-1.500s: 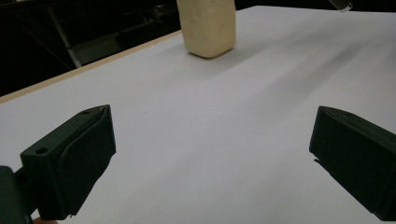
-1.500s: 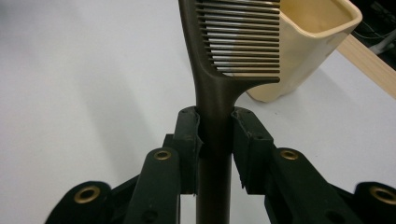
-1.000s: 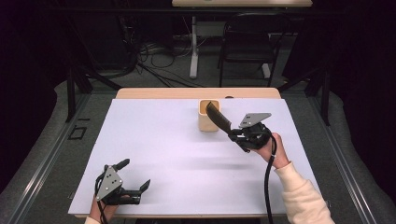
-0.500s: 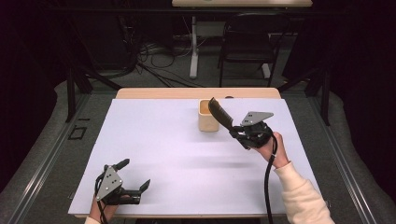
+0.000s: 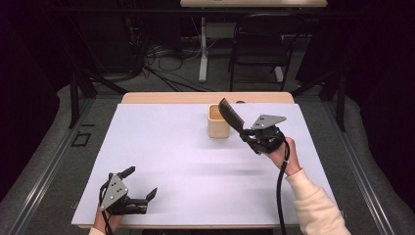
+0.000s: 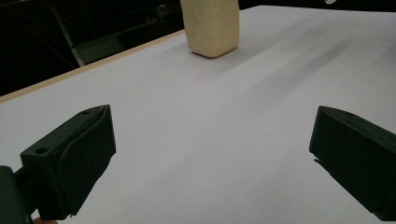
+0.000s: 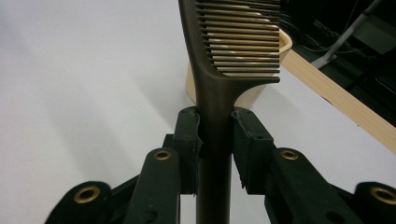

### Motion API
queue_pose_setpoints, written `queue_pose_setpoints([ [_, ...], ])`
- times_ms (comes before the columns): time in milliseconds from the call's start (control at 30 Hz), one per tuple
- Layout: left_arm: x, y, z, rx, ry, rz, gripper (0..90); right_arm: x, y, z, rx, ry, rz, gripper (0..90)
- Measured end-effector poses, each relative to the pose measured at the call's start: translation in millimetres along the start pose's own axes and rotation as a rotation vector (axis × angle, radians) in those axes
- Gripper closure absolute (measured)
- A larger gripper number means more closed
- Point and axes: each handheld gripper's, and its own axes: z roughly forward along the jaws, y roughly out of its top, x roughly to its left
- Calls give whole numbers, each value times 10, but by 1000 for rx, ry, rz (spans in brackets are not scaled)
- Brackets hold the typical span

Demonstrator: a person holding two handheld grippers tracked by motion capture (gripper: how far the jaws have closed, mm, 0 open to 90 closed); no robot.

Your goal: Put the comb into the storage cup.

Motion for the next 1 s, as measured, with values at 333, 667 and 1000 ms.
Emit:
queue_pose_setpoints([
  [333,-3,1,-2,0,0,0,2,-52,138,89,8,-9,-5,723],
  [667,-4,1,-3,0,0,0,2,-67,218,161,14,-10,-8,724],
  [1000,0,0,-1,1,-1,0,2,-120,299,222,13,-18,-7,724],
])
